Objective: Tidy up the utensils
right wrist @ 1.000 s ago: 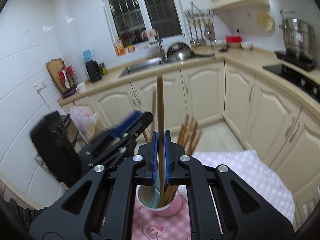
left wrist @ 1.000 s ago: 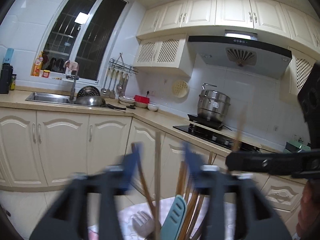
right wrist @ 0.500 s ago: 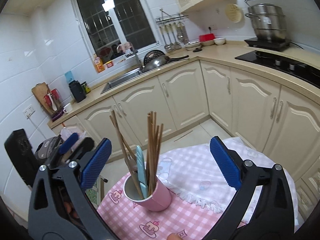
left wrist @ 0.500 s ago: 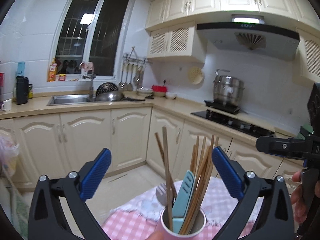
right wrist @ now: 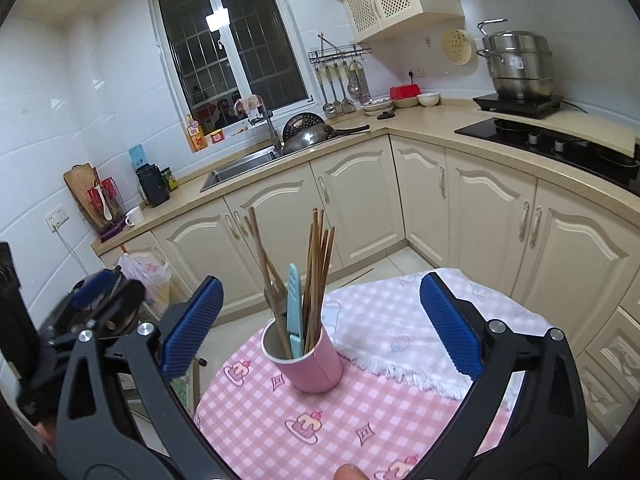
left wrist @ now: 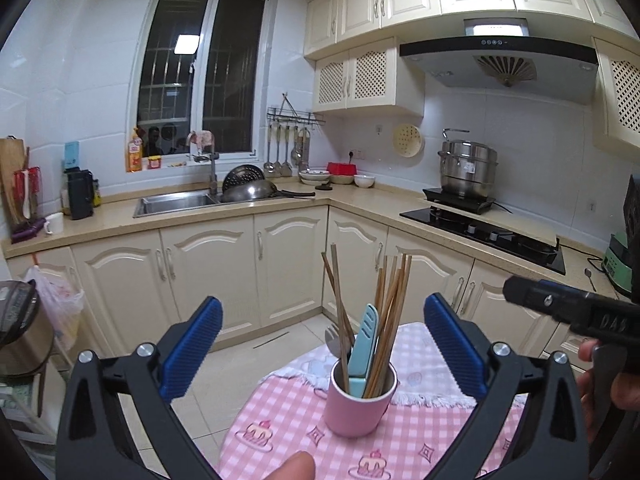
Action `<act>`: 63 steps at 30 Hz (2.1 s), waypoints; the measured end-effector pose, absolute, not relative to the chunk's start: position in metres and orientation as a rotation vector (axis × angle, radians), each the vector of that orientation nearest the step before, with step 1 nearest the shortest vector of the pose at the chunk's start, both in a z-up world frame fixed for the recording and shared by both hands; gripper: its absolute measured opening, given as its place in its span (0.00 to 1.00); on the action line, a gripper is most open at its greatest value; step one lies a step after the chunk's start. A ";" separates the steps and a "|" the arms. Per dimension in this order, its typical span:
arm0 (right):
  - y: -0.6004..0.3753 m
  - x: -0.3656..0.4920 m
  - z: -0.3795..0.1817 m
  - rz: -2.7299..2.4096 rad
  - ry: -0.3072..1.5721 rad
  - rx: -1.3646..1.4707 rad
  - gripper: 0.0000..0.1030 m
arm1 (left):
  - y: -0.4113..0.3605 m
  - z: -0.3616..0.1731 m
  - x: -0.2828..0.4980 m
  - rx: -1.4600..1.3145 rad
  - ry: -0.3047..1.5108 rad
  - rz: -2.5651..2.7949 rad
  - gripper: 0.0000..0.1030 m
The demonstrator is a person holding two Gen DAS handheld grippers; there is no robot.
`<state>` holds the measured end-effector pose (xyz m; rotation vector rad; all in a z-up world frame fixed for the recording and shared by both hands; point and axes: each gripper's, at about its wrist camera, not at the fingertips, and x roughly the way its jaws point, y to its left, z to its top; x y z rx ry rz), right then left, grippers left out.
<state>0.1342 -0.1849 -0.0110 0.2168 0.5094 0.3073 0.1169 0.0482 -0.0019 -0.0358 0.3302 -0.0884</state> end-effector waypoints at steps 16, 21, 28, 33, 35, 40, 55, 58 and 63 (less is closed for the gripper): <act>-0.178 0.055 -0.016 0.169 0.434 0.161 0.94 | 0.025 0.010 0.034 0.033 0.279 -0.060 0.96; -0.174 0.036 -0.018 0.153 0.416 0.154 0.94 | 0.021 0.007 0.014 0.034 0.264 -0.067 0.96; -0.171 0.000 -0.016 0.140 0.383 0.137 0.94 | 0.023 0.004 -0.017 0.027 0.241 -0.068 0.96; -0.169 -0.019 -0.011 0.132 0.361 0.124 0.94 | 0.025 0.005 -0.035 0.015 0.231 -0.074 0.96; -0.167 -0.023 -0.008 0.132 0.348 0.123 0.94 | 0.026 0.006 -0.040 0.017 0.227 -0.075 0.96; -0.162 -0.032 -0.004 0.133 0.322 0.117 0.94 | 0.032 0.008 -0.049 0.005 0.212 -0.070 0.96; -0.159 -0.037 -0.002 0.118 0.309 0.105 0.94 | 0.038 0.005 -0.048 -0.008 0.234 -0.050 0.96; -0.159 -0.037 -0.003 0.117 0.308 0.098 0.94 | 0.040 0.004 -0.048 -0.013 0.236 -0.052 0.96; -0.159 -0.036 -0.003 0.118 0.311 0.102 0.94 | 0.040 0.003 -0.047 0.001 0.234 -0.050 0.96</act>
